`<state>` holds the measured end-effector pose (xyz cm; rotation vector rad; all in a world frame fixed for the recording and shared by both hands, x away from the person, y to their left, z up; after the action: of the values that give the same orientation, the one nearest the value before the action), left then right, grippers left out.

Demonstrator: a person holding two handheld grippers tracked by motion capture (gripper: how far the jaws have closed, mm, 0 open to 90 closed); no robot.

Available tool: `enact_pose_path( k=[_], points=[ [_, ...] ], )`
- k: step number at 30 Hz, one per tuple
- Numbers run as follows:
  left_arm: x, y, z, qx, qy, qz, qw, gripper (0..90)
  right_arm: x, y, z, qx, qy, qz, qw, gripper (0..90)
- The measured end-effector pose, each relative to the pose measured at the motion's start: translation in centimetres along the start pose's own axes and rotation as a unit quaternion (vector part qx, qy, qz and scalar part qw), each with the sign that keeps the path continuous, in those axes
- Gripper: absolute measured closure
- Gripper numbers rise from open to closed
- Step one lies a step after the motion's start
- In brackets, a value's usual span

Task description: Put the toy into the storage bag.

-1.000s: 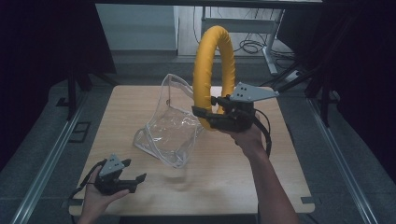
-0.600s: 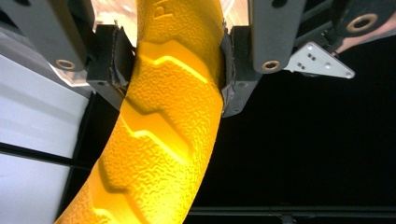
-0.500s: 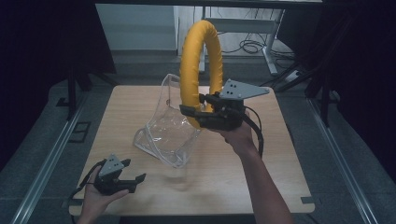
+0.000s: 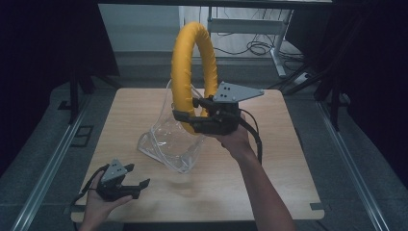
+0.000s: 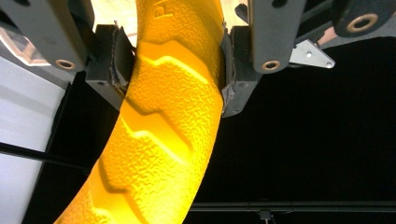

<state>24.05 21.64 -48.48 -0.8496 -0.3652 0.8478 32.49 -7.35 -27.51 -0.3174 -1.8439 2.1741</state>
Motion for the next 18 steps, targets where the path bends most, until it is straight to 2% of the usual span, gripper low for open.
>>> enact_pose_path(
  k=[18],
  points=[
    [0.1, 0.0, 0.1, 0.0, -0.001, -0.002, 1.0, 20.8, 0.5, 0.6, -2.4, 0.001, -0.031, -0.013, 0.9994, 50.6]
  ],
)
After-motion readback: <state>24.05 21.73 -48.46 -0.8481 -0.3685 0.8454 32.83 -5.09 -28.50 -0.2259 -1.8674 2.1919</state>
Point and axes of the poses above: each handheld gripper's, and its own axes: z roughly backward along the jaws, y roughly out of its underside, x roughly to its left, the point moved 2 cm from there along -z, roughly forward along the jaws, and after that the axes turned 1 degree about x, right-handed, at the moved point
